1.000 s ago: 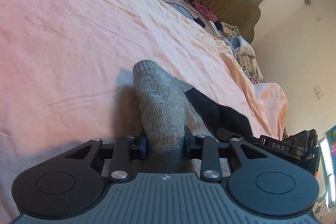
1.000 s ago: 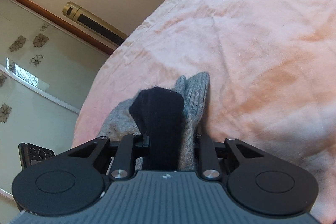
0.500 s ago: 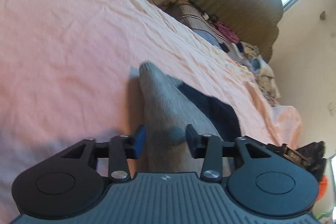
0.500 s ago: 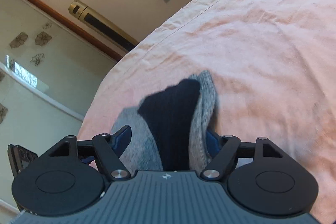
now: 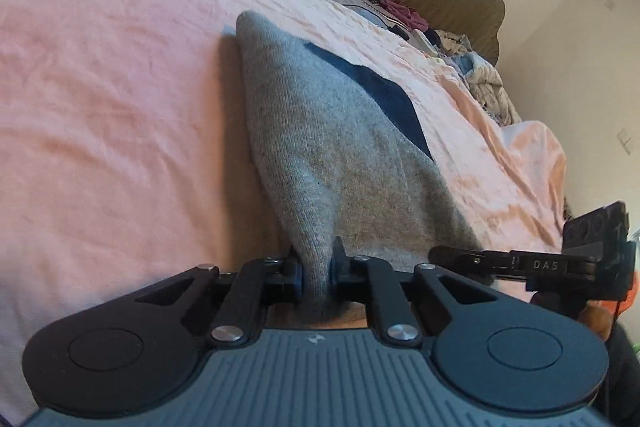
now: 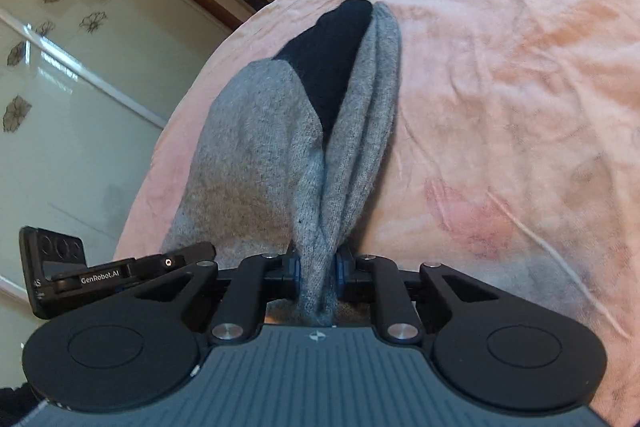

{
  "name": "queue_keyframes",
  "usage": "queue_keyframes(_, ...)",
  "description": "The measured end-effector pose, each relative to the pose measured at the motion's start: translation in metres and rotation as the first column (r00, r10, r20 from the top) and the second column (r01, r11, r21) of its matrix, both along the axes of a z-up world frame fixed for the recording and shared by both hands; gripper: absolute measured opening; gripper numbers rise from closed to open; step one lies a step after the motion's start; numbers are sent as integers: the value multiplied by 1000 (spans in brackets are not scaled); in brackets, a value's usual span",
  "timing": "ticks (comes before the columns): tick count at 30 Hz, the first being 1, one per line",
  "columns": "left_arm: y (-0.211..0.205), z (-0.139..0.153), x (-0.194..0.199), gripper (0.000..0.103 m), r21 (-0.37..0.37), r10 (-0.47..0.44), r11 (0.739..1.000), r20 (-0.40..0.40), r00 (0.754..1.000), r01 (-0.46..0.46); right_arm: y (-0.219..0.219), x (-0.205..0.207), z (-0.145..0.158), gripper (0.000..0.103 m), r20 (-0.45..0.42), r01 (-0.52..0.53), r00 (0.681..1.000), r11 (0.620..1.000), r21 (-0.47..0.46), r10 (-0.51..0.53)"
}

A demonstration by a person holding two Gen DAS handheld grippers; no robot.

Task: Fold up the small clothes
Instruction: 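Lift the folded sweater edge with both grippers and fold it over, then lay the folded half down and open both grippers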

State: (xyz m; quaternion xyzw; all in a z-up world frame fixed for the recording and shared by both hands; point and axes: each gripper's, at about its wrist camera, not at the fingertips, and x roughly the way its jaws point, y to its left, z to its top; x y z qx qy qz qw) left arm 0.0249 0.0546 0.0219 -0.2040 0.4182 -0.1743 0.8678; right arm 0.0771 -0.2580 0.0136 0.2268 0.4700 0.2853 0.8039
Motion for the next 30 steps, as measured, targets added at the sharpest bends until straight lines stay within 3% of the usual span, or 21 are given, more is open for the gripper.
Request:
queue_keyframes(2,-1,-6,-3,15,82,-14,997,16,1000,13,0,-6,-3,17,45,-8,999,1000,-28,9)
queue_keyframes(4,-4,-1,-9,17,101,-14,995,46,999,9,-6,-4,-5,21,27,4,1000,1000,13,-4)
queue_keyframes(6,-5,16,-19,25,140,-5,990,79,997,-6,-10,1,9,37,26,34,999,999,-10,-34)
queue_keyframes(7,-7,26,-26,28,164,-3,986,124,992,-18,-10,3,22,48,77,68,995,997,-48,-64)
queue_keyframes(8,-12,37,-31,33,197,-7,980,176,984,-28,-10,6,35,52,134,90,988,993,-74,-80)
queue_keyframes(9,-20,45,-31,40,235,-20,971,221,975,-33,-6,13,48,52,185,108,979,990,-94,-89)
queue_keyframes(10,-29,51,-27,61,272,-44,962,257,965,-28,-1,22,59,55,218,120,971,988,-101,-96)
queue_keyframes(11,-40,54,-21,76,306,-72,952,289,955,-21,8,35,67,56,243,125,965,987,-96,-99)
queue_keyframes(13,-63,50,-4,76,346,-121,938,322,939,2,32,64,75,56,270,88,961,993,-83,-62)
queue_keyframes(15,-83,35,18,76,386,-177,921,286,942,56,61,93,72,60,266,48,964,993,-110,-17)
queue_keyframes(17,-95,12,35,76,456,-180,888,216,960,64,85,119,53,73,245,37,969,976,-213,17)
queue_keyframes(18,-98,4,30,76,496,-207,867,261,943,53,91,129,37,76,208,41,978,954,-297,22)
queue_keyframes(20,-103,-6,16,76,565,-271,823,297,916,61,87,130,17,79,279,37,958,941,-337,62)
queue_keyframes(22,-101,-9,10,76,557,-264,829,307,914,53,75,129,16,79,263,42,964,959,-282,35)
queue_keyframes(25,-96,-8,12,77,522,-245,851,312,918,49,83,129,25,78,249,18,965,934,-356,77)
queue_keyframes(27,-96,-7,14,78,518,-240,854,314,919,46,92,126,40,76,244,70,969,919,-388,29)
queue_keyframes(28,-96,-8,13,78,518,-240,854,314,918,46,98,121,51,77,260,86,965,924,-374,15)
queue_keyframes(30,-95,-7,13,79,513,-241,857,314,918,49,113,111,65,77,300,12,950,955,-296,82)
